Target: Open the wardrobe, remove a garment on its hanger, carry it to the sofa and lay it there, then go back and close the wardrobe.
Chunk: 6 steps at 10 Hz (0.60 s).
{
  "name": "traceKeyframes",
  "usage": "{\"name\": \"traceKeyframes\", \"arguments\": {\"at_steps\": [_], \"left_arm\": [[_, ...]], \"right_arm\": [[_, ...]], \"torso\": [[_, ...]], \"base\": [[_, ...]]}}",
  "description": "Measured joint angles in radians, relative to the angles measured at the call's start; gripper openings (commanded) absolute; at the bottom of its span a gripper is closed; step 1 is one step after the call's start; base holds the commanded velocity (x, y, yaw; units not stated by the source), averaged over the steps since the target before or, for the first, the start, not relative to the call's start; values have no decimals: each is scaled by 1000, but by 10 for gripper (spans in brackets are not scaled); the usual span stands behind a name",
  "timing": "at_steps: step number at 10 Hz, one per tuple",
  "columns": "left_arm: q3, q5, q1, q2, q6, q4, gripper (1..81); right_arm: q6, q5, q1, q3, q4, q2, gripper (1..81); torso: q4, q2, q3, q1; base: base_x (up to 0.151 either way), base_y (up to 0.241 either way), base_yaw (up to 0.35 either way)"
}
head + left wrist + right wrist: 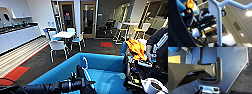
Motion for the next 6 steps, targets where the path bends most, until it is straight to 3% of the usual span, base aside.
{"name": "traceKeyframes", "arguments": {"at_steps": [1, 2, 3, 6], "left_arm": [[0, 0, 0, 0, 0, 0, 10], [0, 0, 0, -5, 0, 0, 10], [0, 0, 0, -7, 0, 0, 10], [0, 0, 0, -5, 0, 0, 10]], "right_arm": [[0, 0, 2, 0, 0, 0, 811], [0, 0, 3, 0, 0, 0, 811], [0, 0, 2, 0, 0, 0, 811], [0, 1, 11, 0, 0, 0, 811]], "torso": [[19, 0, 0, 0], [26, 0, 0, 0], [26, 0, 0, 0], [26, 0, 0, 1]], "base": [[110, 0, 0], [105, 0, 0], [82, 0, 0], [0, 0, 0]]}}
